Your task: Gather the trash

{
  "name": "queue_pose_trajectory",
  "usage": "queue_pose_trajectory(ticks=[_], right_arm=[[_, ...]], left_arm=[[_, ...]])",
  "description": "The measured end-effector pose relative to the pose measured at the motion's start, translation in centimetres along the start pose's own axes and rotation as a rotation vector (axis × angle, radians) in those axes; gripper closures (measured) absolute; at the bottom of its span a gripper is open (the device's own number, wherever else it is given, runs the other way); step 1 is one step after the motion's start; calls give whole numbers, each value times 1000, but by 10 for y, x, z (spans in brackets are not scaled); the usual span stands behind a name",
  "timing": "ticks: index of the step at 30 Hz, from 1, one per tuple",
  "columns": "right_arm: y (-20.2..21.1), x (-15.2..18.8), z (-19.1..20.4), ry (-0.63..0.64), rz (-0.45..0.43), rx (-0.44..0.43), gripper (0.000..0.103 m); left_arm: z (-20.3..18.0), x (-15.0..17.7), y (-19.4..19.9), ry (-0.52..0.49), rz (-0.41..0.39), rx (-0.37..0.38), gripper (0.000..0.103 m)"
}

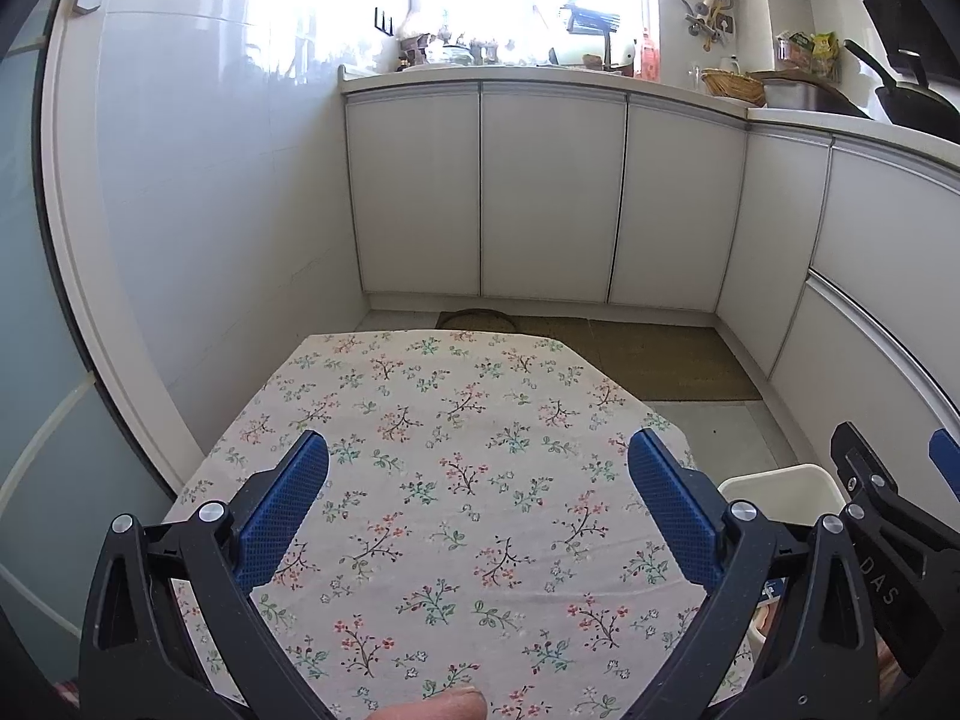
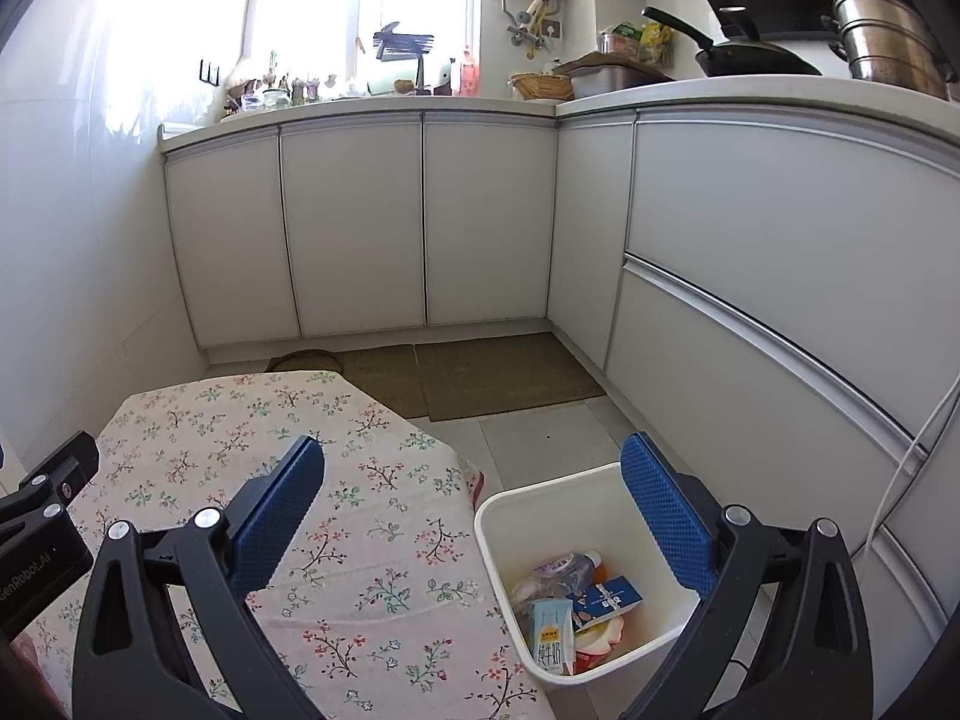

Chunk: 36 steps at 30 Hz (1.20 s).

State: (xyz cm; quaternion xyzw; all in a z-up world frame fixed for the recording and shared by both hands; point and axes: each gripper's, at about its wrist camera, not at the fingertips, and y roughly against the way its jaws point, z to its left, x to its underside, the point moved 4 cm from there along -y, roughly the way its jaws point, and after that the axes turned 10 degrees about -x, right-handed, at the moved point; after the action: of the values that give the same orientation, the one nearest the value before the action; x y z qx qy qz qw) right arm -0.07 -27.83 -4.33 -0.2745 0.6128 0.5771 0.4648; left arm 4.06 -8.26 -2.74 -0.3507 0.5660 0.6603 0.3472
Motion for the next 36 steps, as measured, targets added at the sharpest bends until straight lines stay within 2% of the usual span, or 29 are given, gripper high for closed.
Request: queue_pose_trajectory(ticks=[36], right_arm=[[1, 5, -4, 0, -11, 33, 7]], left_arm=[[-13, 0, -5, 3, 19, 30, 7]])
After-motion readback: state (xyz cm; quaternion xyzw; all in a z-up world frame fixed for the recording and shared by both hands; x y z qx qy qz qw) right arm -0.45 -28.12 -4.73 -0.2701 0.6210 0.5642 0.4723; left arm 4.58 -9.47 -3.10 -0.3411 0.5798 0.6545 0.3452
